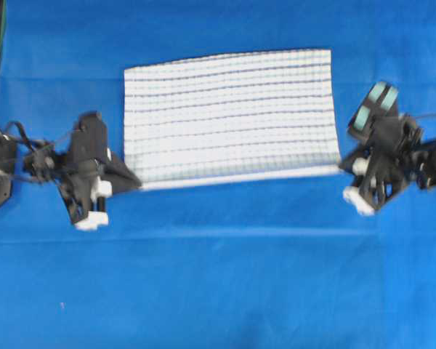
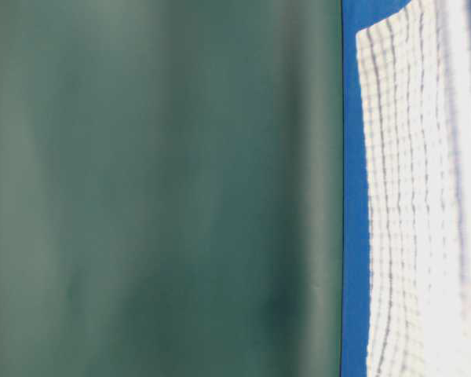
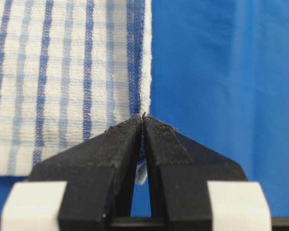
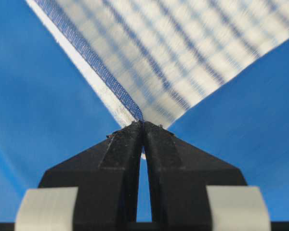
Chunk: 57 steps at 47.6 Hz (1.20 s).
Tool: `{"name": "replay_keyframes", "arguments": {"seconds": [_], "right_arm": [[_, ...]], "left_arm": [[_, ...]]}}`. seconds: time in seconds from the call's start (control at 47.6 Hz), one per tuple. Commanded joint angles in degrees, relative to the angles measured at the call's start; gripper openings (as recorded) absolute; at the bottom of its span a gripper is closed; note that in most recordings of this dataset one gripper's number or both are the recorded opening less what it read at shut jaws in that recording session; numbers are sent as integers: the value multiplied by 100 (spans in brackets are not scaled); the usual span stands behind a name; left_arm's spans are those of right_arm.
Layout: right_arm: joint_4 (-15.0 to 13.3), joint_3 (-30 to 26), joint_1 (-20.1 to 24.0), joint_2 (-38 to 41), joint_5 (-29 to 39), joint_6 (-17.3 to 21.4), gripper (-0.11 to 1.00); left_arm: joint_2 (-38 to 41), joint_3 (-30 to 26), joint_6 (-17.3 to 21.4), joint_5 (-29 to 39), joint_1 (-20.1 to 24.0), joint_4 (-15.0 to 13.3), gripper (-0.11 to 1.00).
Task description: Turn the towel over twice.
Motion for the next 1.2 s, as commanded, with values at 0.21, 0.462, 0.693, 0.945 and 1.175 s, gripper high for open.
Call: {"name": "replay_keyframes", "arguments": {"seconds": [0.21, 0.462, 0.693, 0.945, 1.175], "right_arm": [[-9, -413, 1178, 668, 44, 1072, 4], [-26, -747, 1608, 976, 281, 1336, 4], [-26, -835, 1644, 1072, 290, 1345, 4], [-26, -844, 1644, 1072, 229, 1345, 4], [-35, -958, 1644, 1072, 299, 1345, 14]], "left_arm": [[738, -308, -571, -343, -1055, 9, 2], [773, -343, -659, -343, -1415, 9, 2], [773, -325, -642, -299, -1424, 9, 2], [747, -334, -633, -246, -1327, 9, 2], [598, -343, -633, -97, -1160, 9, 7]]}}
